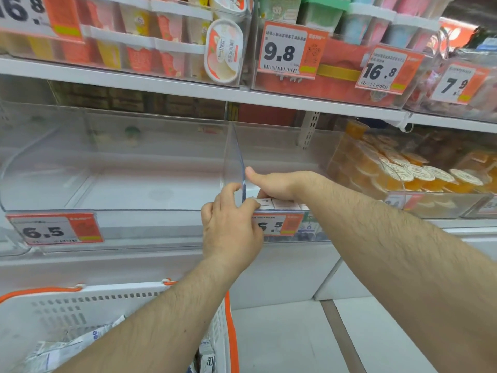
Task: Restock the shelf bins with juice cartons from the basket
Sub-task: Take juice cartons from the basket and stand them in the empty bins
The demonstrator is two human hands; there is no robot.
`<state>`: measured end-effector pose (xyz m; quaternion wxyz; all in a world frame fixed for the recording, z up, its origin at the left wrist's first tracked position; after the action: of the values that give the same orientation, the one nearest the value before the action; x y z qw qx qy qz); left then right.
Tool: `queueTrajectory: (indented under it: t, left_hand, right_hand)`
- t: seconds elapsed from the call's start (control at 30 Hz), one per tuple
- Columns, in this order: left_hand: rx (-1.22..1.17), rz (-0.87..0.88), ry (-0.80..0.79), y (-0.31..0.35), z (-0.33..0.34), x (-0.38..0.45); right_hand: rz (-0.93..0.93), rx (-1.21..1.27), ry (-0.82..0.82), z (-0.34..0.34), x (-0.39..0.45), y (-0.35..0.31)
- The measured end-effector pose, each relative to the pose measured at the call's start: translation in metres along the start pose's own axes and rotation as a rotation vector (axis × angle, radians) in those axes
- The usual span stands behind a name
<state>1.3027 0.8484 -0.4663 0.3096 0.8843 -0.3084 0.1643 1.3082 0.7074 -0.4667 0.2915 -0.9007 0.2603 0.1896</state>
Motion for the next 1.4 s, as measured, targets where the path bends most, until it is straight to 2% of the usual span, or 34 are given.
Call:
queueTrajectory:
  t: [0.17, 0.33, 0.47, 0.57, 0.7, 0.77, 0.93, 1.03, 1.13, 1.27, 1.33, 1.4]
  left_hand:
    - [-0.001, -0.048, -0.004, 0.005, -0.001, 0.000]
    - [-0.055, -0.105, 0.012, 0.006, 0.002, 0.006]
    - [-0.080, -0.093, 0.017, 0.004, 0.001, 0.006]
    - [-0.089, -0.140, 0.026, 0.005, 0.000, 0.006]
    - [-0.090, -0.176, -0.006, 0.005, 0.001, 0.008]
    - [-0.073, -0.169, -0.012, 0.004, 0.002, 0.008]
    - [-0.056, -0.146, -0.023, 0.004, 0.005, 0.006]
    - [-0.071, -0.099, -0.049, 0.002, 0.004, 0.006]
    - [-0.117, -0.023, -0.060, -0.002, -0.004, -0.001]
    - [-0.175, 0.135, 0.125, -0.020, -0.041, -0.021]
    - [-0.144, 0.188, 0.128, -0.041, -0.055, -0.035]
    - [-0.135, 0.184, 0.102, -0.070, -0.064, -0.049]
  right_hand:
    - [0.031, -0.082, 0.240, -0.030, -0.008, 0.034]
    - [0.069, -0.046, 0.201, -0.025, -0.012, 0.058]
    - [0.127, -0.065, 0.294, -0.044, -0.017, 0.075]
    - [0.166, -0.015, 0.270, -0.045, -0.022, 0.090]
    - [0.245, -0.108, 0.425, -0.068, -0.033, 0.117]
    - [0.321, -0.155, 0.438, -0.073, -0.038, 0.141]
    - [0.359, 0.027, 0.402, -0.063, -0.042, 0.159]
    - [0.332, -0.206, 0.517, -0.073, -0.050, 0.142]
    - [0.104, -0.446, 0.817, -0.076, -0.064, 0.102]
    - [-0.440, -0.522, 1.262, -0.024, -0.098, 0.026]
    - [-0.724, -0.499, 1.353, 0.019, -0.116, -0.011]
    - [-0.910, -0.427, 1.274, 0.064, -0.121, -0.042]
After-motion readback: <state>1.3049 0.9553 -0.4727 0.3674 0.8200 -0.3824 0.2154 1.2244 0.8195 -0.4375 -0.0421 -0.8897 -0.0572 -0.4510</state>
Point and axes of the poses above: each hand's wrist, its own x-axis towards the middle knuckle, its own z-axis out of the palm, y = z × x, the point moved 8 cm from there along x, towards the middle knuckle, and after that the axes turned 5 degrees about -z, right-handed, at the moved point
